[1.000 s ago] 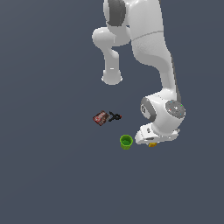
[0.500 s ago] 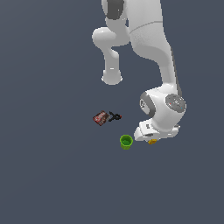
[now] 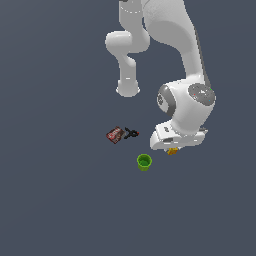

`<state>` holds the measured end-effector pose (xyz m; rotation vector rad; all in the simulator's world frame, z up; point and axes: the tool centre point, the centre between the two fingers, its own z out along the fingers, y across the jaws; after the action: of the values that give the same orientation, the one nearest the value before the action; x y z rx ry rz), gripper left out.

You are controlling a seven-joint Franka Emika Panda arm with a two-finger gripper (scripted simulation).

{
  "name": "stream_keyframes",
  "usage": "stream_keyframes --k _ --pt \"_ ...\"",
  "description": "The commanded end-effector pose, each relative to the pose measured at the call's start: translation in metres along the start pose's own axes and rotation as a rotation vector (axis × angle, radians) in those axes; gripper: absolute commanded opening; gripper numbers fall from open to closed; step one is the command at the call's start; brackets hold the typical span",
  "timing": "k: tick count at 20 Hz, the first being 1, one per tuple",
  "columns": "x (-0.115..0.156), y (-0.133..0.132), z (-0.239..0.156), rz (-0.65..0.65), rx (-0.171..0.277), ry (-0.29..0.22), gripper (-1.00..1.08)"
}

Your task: Pick up a designated object from a clutter of objects.

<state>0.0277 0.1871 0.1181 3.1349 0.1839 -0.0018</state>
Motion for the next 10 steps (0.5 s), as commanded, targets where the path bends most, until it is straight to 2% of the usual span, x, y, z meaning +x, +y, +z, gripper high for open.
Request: stream_keyframes --k 1,10 --pt "-0.006 0.007 -0.024 0.0 0.0 0.001 -1.0" --pt "-0.029 0.034 -0.118 0.0 0.001 0.001 -1.0"
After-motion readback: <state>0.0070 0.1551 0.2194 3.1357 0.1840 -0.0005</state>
